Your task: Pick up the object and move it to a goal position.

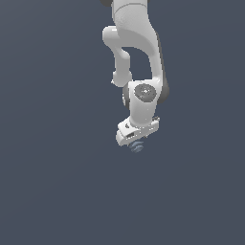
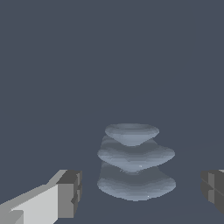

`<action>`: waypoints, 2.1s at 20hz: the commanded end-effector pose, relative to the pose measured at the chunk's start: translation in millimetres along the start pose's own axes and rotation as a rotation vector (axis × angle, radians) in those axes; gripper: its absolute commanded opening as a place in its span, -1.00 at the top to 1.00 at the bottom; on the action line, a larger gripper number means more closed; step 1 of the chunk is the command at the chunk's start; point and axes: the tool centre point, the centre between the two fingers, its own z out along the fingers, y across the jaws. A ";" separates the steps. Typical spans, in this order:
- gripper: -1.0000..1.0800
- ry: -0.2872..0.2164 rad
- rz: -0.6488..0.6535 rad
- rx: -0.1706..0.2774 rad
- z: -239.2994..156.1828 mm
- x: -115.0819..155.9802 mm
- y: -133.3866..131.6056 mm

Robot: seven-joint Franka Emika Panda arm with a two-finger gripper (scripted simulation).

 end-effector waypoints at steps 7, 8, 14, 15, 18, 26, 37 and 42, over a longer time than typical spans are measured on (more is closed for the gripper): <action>-0.92 0.000 -0.005 0.000 37.9 -1.0 -1.0; -0.92 0.000 -0.005 0.000 40.1 -0.8 -0.8; 1.00 0.000 -0.005 0.000 42.4 -0.1 -0.5; 1.00 0.000 -0.005 0.000 42.4 -0.1 -0.5; 1.00 0.000 -0.005 0.000 42.4 -0.1 -0.5; 1.00 0.000 -0.004 -0.001 38.8 -3.2 2.3; 1.00 0.000 -0.004 -0.001 0.8 -44.9 34.4; 1.00 0.000 -0.004 -0.001 -32.1 -80.4 62.2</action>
